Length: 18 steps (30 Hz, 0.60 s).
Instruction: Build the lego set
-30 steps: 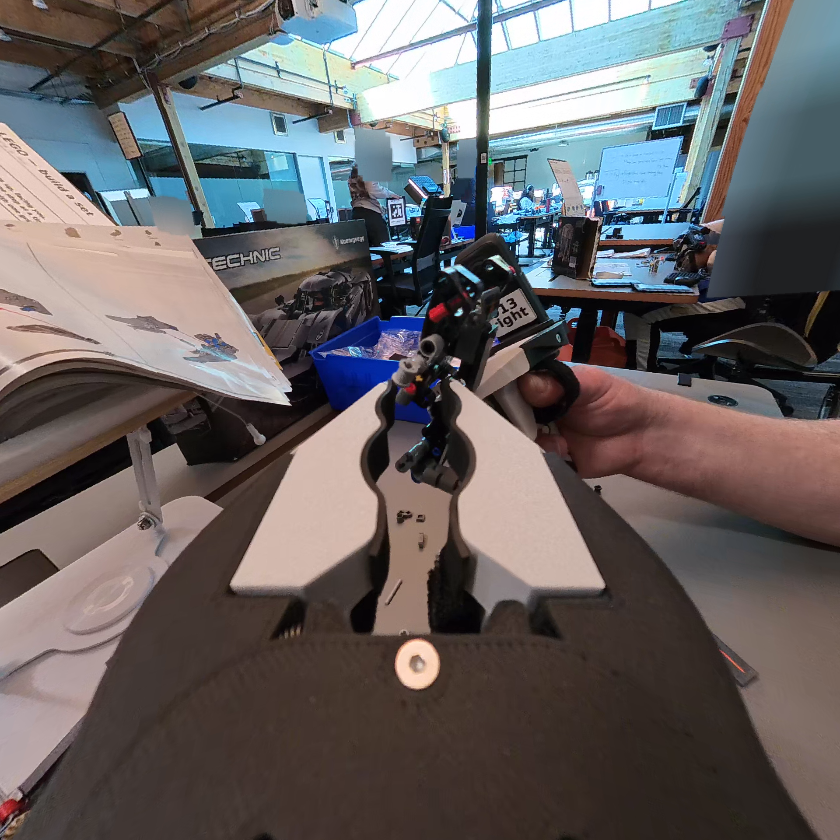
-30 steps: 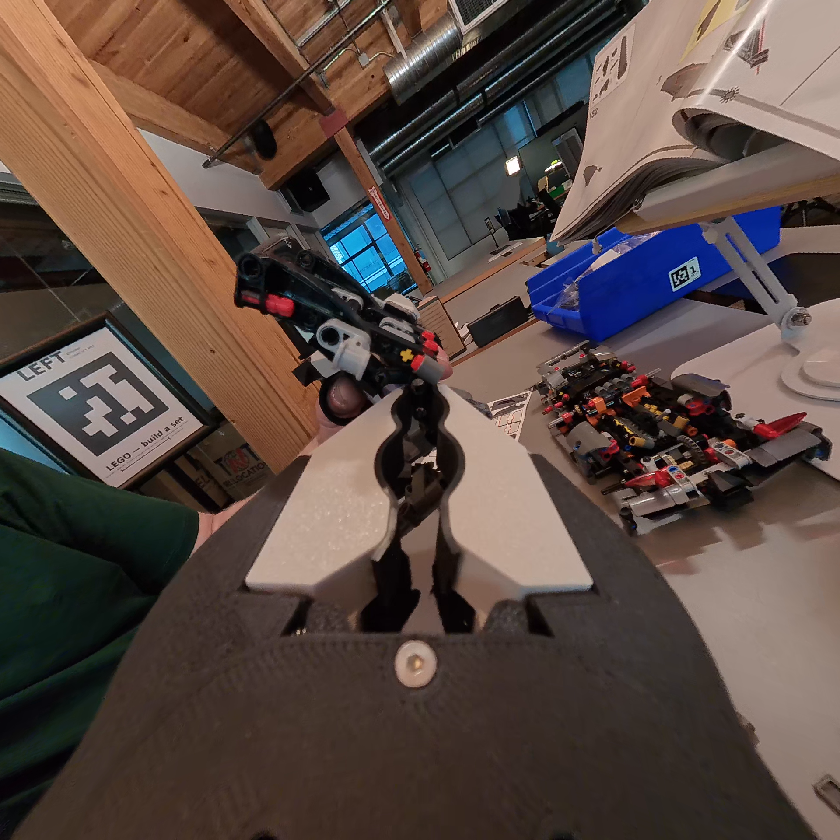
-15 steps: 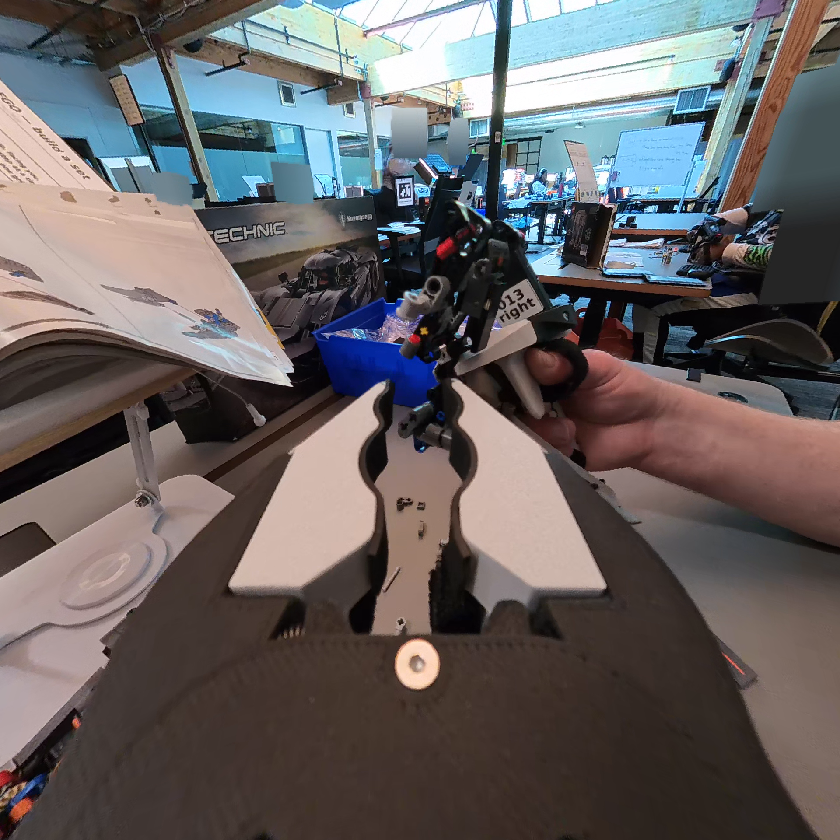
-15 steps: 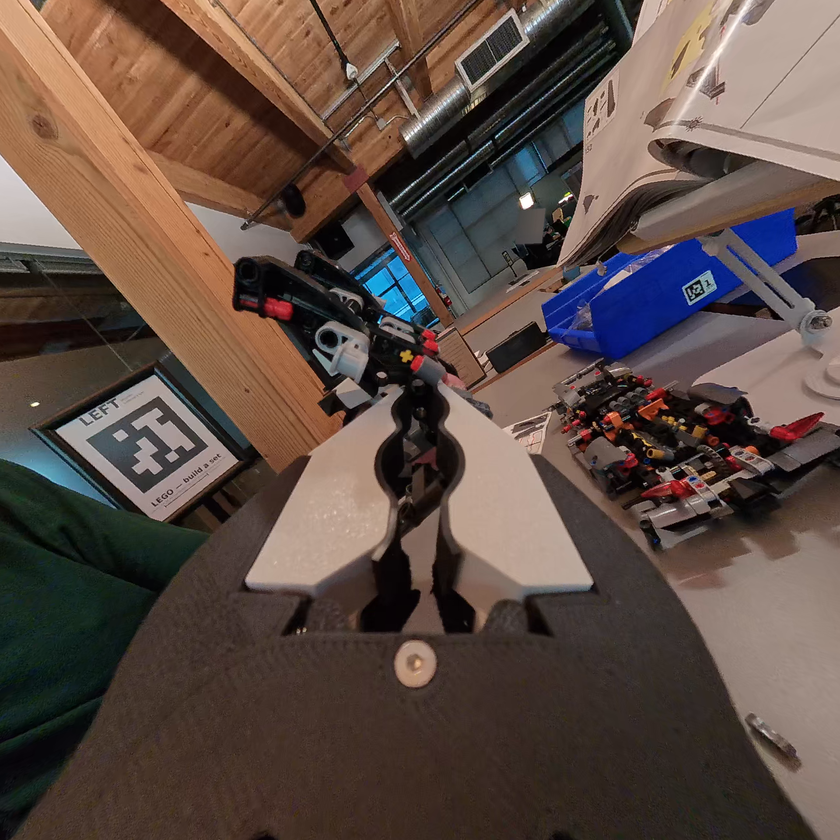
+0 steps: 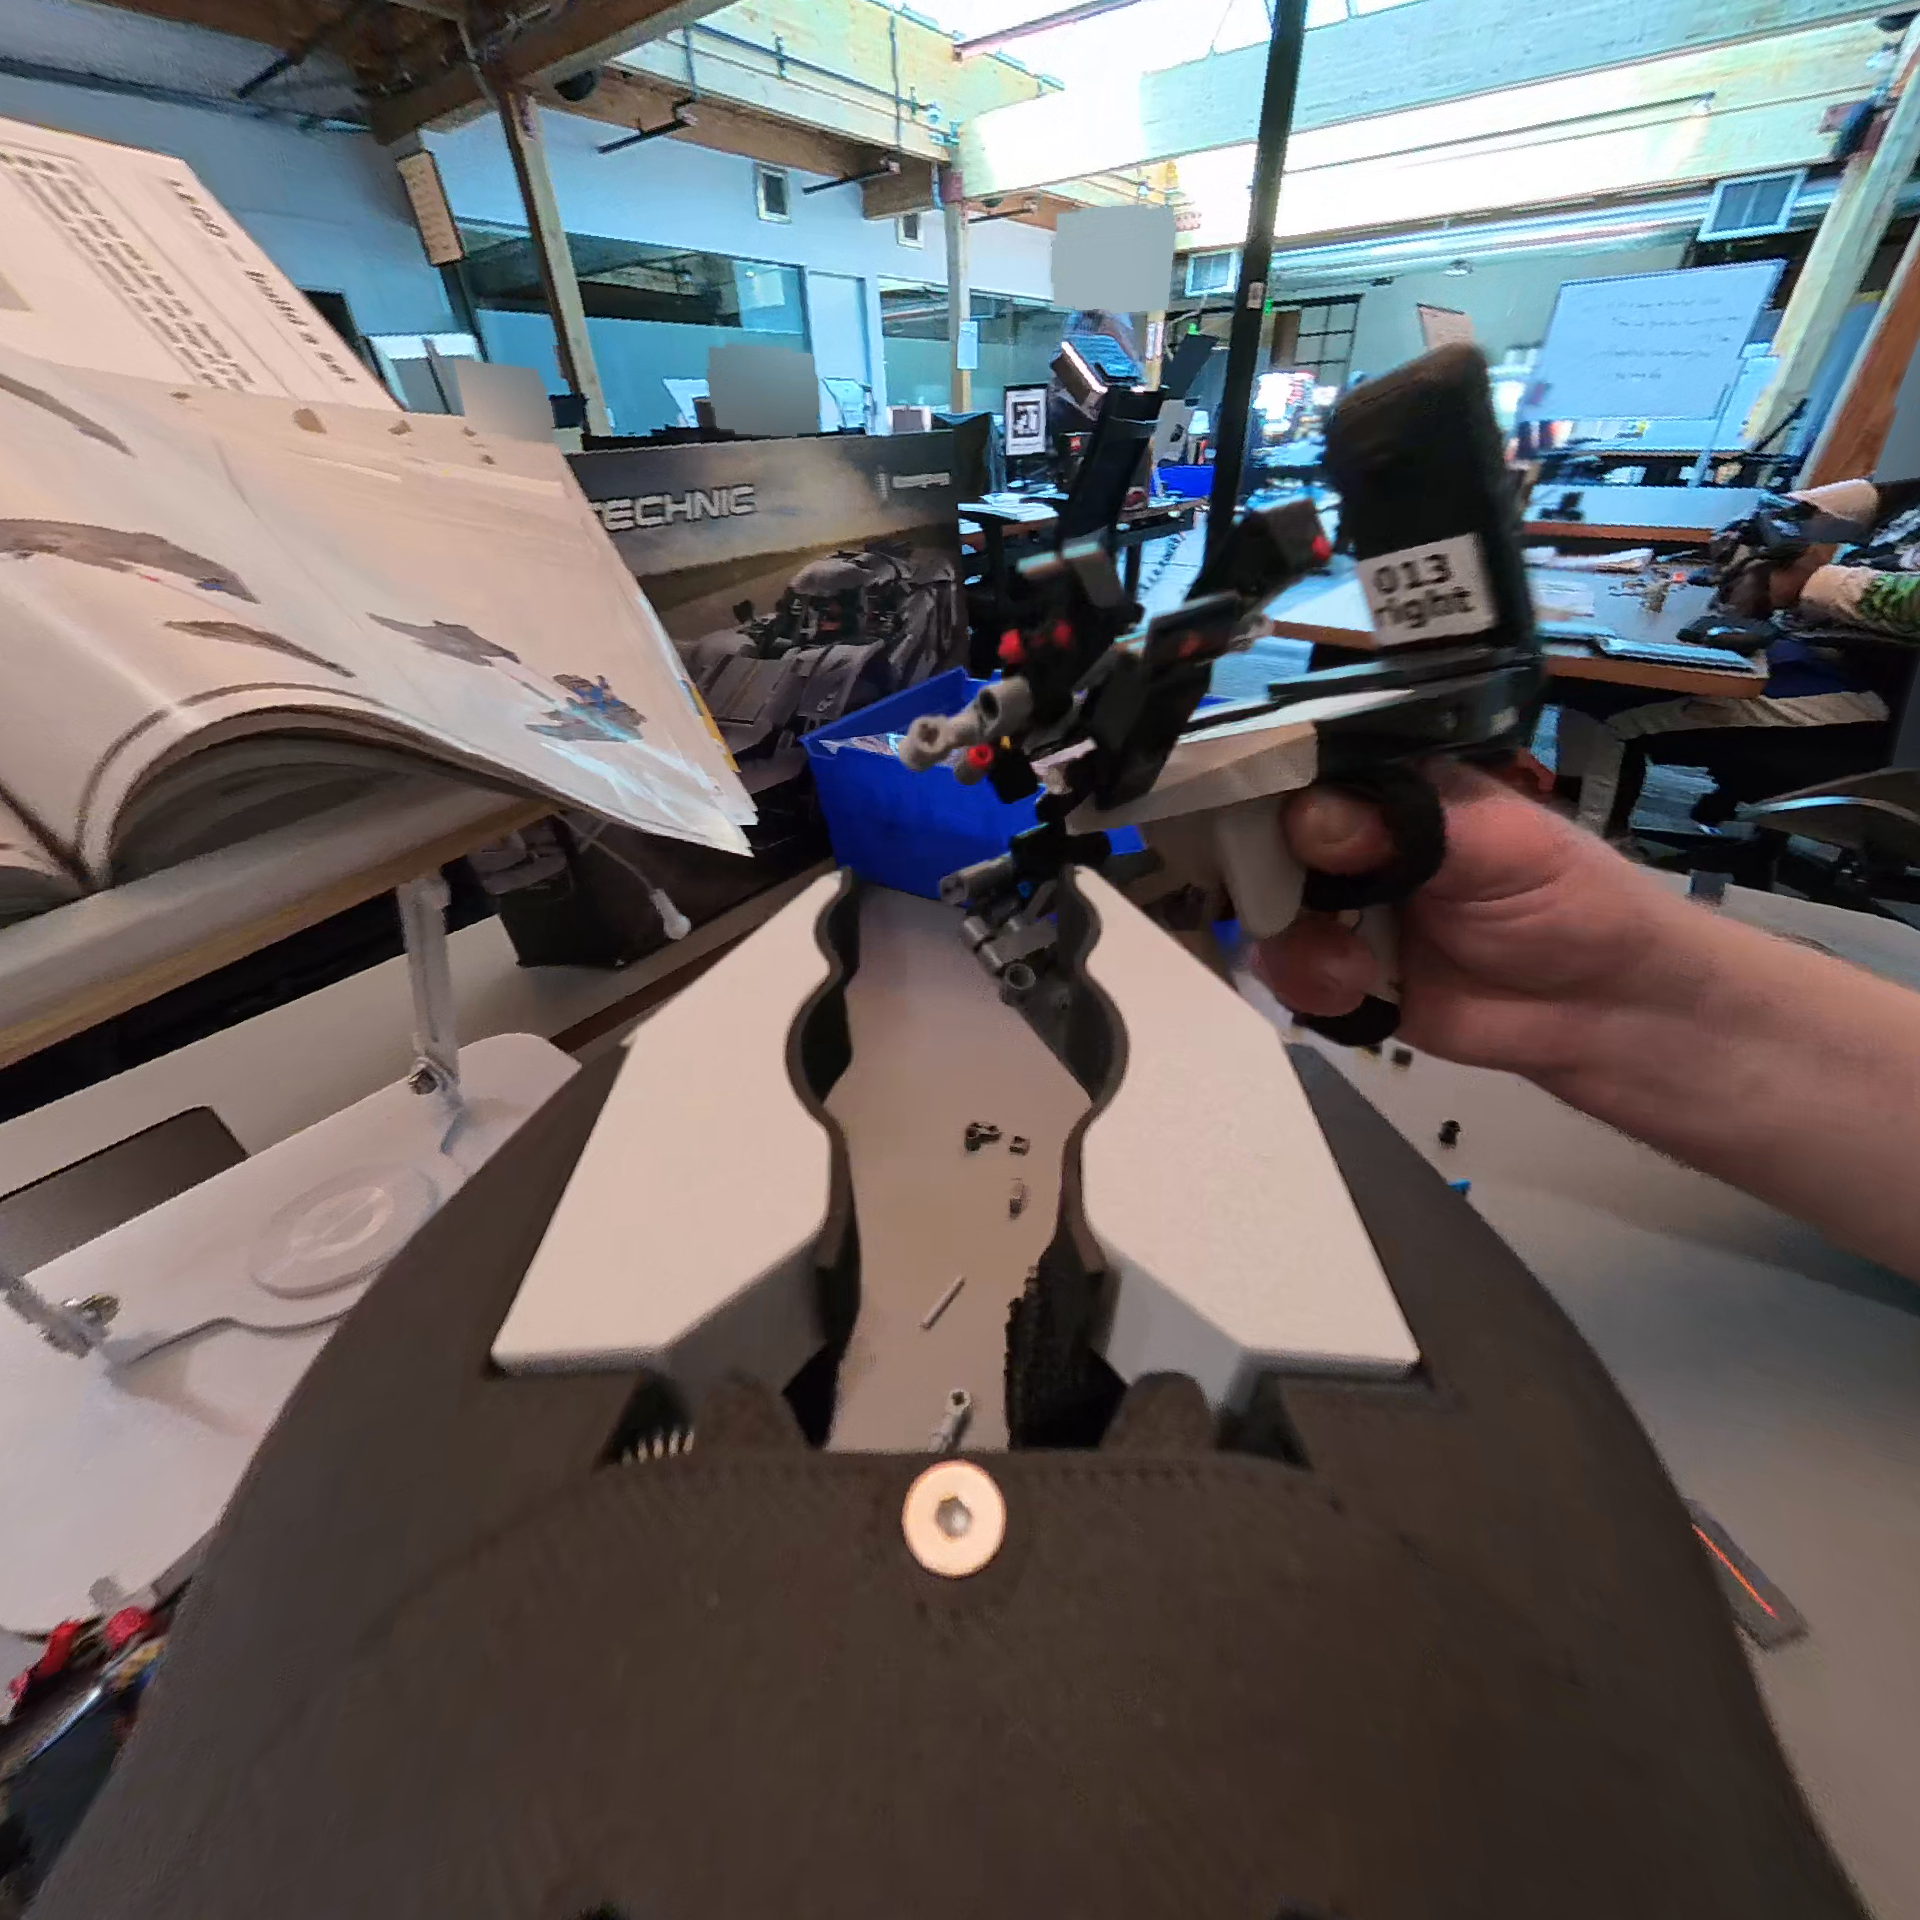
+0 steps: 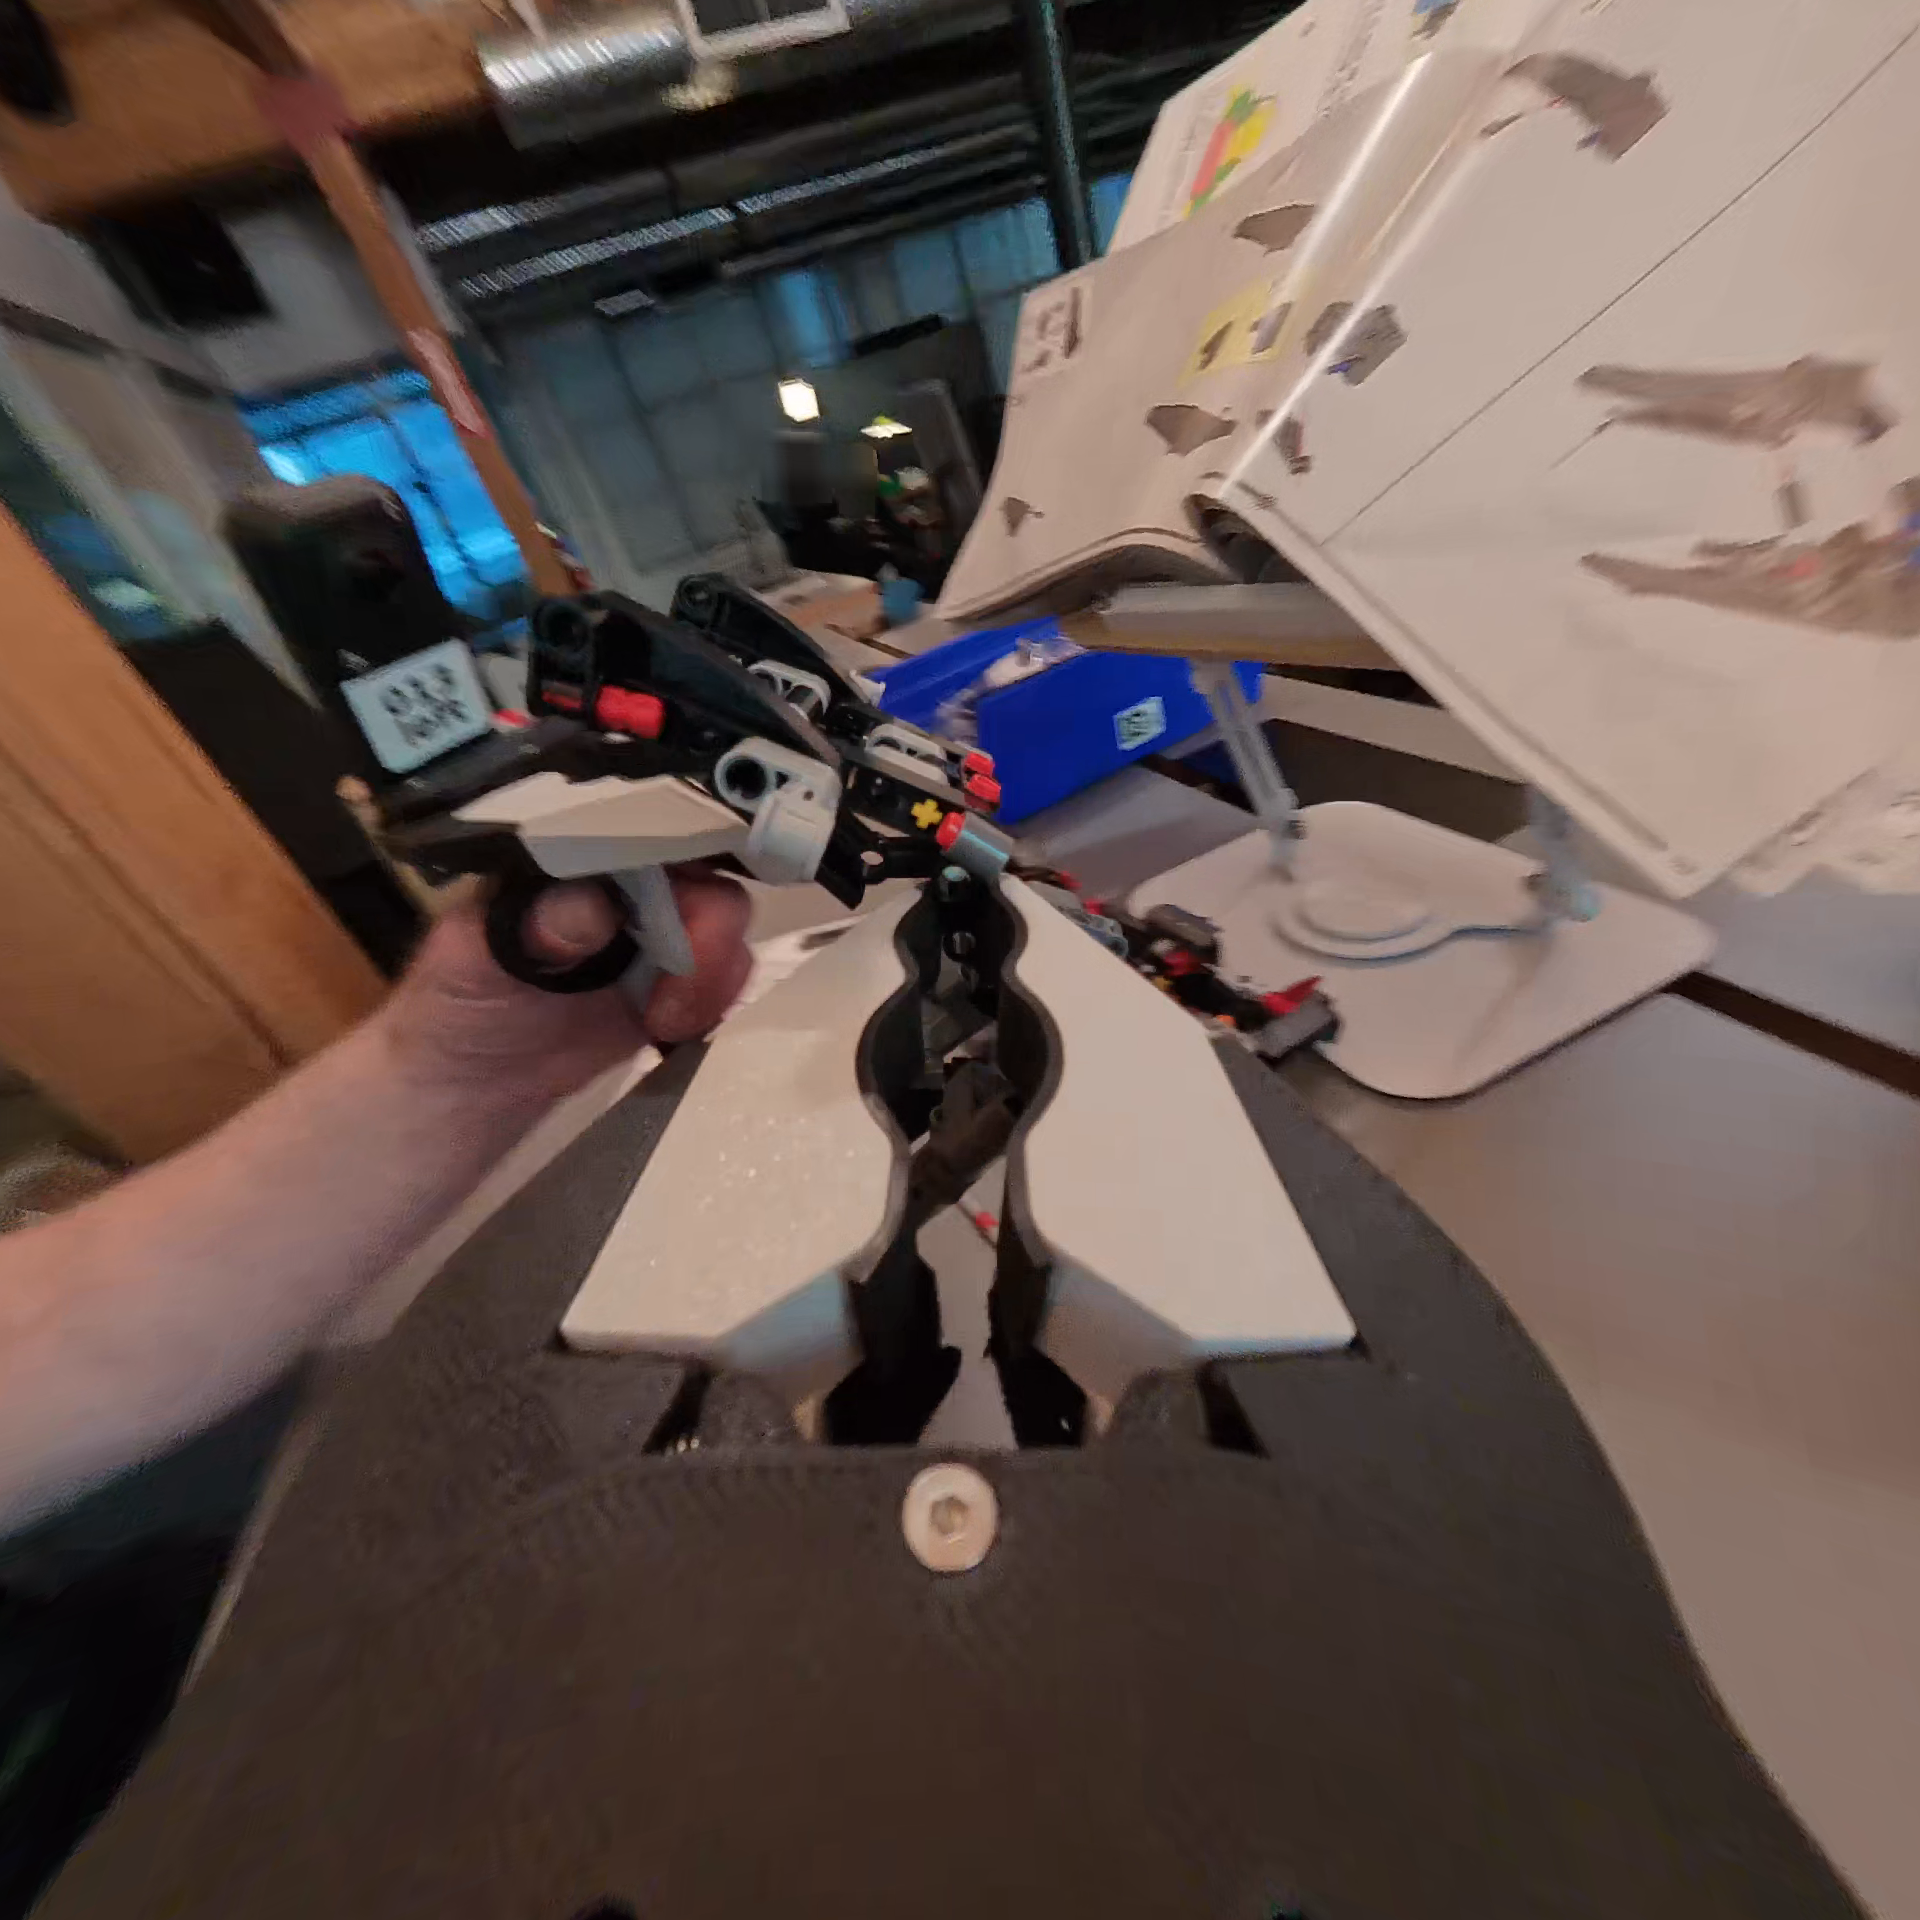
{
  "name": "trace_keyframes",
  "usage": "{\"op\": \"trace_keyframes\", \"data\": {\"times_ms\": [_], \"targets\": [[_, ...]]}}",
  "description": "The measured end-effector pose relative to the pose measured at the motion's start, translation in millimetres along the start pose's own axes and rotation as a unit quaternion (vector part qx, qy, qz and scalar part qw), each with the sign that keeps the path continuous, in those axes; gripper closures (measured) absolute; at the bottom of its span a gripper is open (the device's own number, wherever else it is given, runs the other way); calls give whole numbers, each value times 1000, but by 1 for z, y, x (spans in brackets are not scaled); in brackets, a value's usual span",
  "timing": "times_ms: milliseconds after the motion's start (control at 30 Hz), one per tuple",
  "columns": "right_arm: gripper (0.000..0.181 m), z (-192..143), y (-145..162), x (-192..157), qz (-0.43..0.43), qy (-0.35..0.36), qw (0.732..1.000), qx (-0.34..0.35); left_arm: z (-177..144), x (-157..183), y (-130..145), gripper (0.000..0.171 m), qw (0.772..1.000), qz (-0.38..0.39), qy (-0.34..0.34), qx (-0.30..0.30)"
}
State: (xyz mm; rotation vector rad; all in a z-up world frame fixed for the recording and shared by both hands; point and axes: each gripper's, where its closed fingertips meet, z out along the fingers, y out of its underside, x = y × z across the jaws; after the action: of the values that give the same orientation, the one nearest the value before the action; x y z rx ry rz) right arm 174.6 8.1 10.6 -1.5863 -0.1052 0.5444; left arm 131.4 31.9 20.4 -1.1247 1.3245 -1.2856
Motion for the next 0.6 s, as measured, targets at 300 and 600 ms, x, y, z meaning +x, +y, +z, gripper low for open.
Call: {"op": "trace_keyframes", "data": {"times_ms": [300, 600], "targets": [[177, 3, 6, 3, -124, 87, 987, -45, -1, 9, -13, 125, 1000, 19, -11, -7], [178, 6, 9, 0, -182, 109, 975, -69, 6, 18, -5, 119, 997, 57, -14, -39]]}}
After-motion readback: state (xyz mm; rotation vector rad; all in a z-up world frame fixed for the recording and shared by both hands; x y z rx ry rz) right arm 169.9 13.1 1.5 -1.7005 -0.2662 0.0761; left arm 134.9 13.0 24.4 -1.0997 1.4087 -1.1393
